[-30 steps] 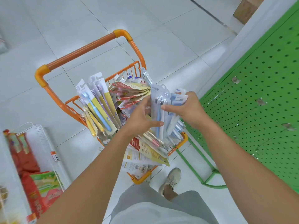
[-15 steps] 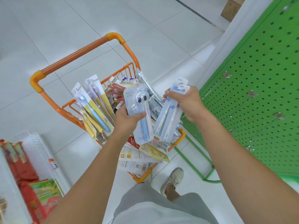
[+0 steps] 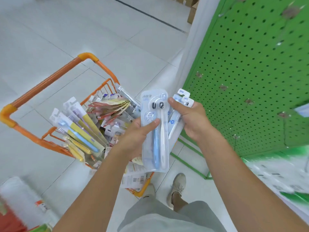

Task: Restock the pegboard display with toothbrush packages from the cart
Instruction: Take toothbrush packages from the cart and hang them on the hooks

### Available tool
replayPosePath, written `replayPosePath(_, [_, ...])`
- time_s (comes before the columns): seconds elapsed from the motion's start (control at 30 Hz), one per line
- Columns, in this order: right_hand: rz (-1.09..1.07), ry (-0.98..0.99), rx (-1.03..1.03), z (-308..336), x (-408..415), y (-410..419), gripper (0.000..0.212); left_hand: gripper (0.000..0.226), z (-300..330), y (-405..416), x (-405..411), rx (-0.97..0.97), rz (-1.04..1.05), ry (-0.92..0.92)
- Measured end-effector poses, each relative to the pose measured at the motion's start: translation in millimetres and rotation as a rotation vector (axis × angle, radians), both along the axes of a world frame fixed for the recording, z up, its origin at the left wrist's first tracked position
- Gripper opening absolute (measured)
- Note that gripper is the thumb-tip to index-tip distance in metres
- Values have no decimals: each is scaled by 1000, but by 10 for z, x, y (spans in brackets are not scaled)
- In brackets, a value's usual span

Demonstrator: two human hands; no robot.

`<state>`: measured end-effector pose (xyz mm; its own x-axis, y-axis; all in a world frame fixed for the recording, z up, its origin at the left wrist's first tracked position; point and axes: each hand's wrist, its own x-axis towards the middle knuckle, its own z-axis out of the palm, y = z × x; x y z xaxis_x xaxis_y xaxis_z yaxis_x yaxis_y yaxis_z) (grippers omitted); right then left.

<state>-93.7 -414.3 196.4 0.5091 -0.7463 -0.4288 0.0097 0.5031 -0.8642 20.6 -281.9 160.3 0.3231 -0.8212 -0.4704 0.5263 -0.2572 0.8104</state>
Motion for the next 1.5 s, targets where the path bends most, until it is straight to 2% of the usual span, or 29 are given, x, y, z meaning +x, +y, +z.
replayPosePath(0.13, [-290, -5, -19, 179, -473, -62, 32, 38, 147, -336, -346, -89, -166, -117])
replayPosePath(0.27, [-432, 38, -70, 357, -976, -147, 49, 43, 364, -588, -771, -149, -315, -183])
replayPosePath(0.47, [-621, -63, -172, 636, -1665, -143, 44, 48, 766, -785, -1482, -217, -360, -178])
replayPosePath(0.6, [-646, 17, -326, 770, -2244, 35, 27, 52, 926, -826, -2054, -234, -323, -164])
replayPosePath(0.7, [-612, 16, -410, 777, -2722, 203, 18, 39, 998, -799, -2472, -219, -277, -131])
replayPosePath(0.87, [-646, 24, -470, 806, -3366, 260, 15, 33, 1054, -783, -2917, -214, -203, -133])
replayPosePath(0.97, [-611, 9, -518, 871, -3599, 181, 22, 33, 1069, -834, -3026, -231, -186, -169])
replayPosePath(1.17, [-582, -19, -565, 951, -3647, -208, 30, 36, 1091, -981, -3045, -241, -170, -177])
replayPosePath(1.5, [-601, 29, -575, 758, -3444, -615, 29, 34, 1043, -1138, -2906, -235, -206, -176])
